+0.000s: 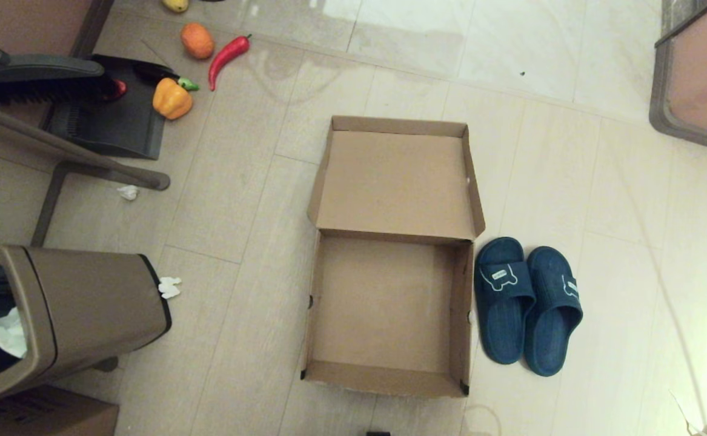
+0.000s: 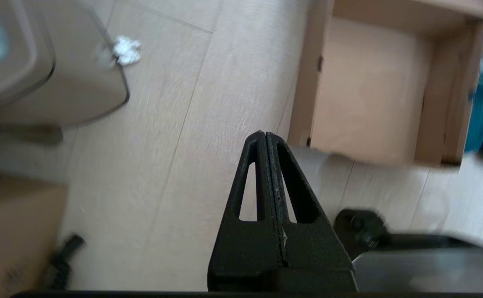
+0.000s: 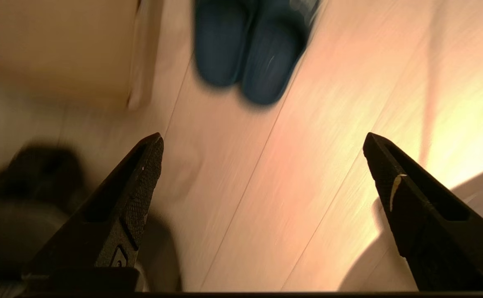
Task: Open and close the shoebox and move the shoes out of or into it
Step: Put the shoes out of the shoe box
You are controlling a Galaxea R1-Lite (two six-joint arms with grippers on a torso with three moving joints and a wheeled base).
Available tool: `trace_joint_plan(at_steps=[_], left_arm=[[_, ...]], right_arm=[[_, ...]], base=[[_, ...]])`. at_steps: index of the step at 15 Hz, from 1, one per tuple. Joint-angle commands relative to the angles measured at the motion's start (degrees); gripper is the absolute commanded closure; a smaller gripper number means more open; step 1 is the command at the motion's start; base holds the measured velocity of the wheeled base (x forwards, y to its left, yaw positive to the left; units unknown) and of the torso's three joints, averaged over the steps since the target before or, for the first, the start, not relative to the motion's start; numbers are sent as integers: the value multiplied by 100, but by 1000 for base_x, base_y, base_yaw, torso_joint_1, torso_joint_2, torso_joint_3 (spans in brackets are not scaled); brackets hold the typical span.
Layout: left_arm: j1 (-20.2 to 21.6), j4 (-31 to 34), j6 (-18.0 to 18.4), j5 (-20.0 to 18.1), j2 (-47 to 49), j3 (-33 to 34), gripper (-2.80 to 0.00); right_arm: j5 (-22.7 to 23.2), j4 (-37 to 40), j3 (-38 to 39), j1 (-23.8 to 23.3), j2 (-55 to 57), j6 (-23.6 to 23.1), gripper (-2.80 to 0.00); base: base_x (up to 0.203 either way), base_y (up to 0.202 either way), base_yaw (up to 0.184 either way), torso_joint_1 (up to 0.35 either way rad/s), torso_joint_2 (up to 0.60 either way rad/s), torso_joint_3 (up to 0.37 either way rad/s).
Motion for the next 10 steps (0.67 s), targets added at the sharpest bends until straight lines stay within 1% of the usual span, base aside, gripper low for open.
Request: trace_joint_plan(at_steps=[1, 2, 3, 5, 6, 8, 9, 10], left_arm=[[0, -2, 188, -105, 11, 88, 0], [9, -2, 196, -98, 4, 88, 0], [18, -3, 136, -53, 2, 88, 0], [12, 40, -106, 83, 3, 79, 0], [9, 33, -152, 112, 2, 79, 0], [9, 15, -108, 111, 2, 87, 0], [9, 17, -82, 103, 2, 88, 0], [9, 23, -82, 103, 2, 88, 0]], right_arm=[[289, 309, 80, -2, -148, 254, -280], [462, 382, 136, 15, -229, 655, -280], [530, 453, 166, 84, -293, 934, -280], [574, 470, 185, 201, -411, 844, -280], [541, 462, 200, 201, -411, 876, -280], [402, 265, 257, 204, -420, 1089, -280], [378, -27, 327, 203, -418, 1177, -280], [378, -18, 334, 66, -406, 1171, -280]], base=[[0, 0, 0, 0, 0, 0], [0, 0, 0, 0, 0, 0], [0, 0, 0, 0, 0, 0], [0, 0, 0, 0, 0, 0], [0, 0, 0, 0, 0, 0], [0, 0, 0, 0, 0, 0], [0, 0, 0, 0, 0, 0], [0, 0, 0, 0, 0, 0]])
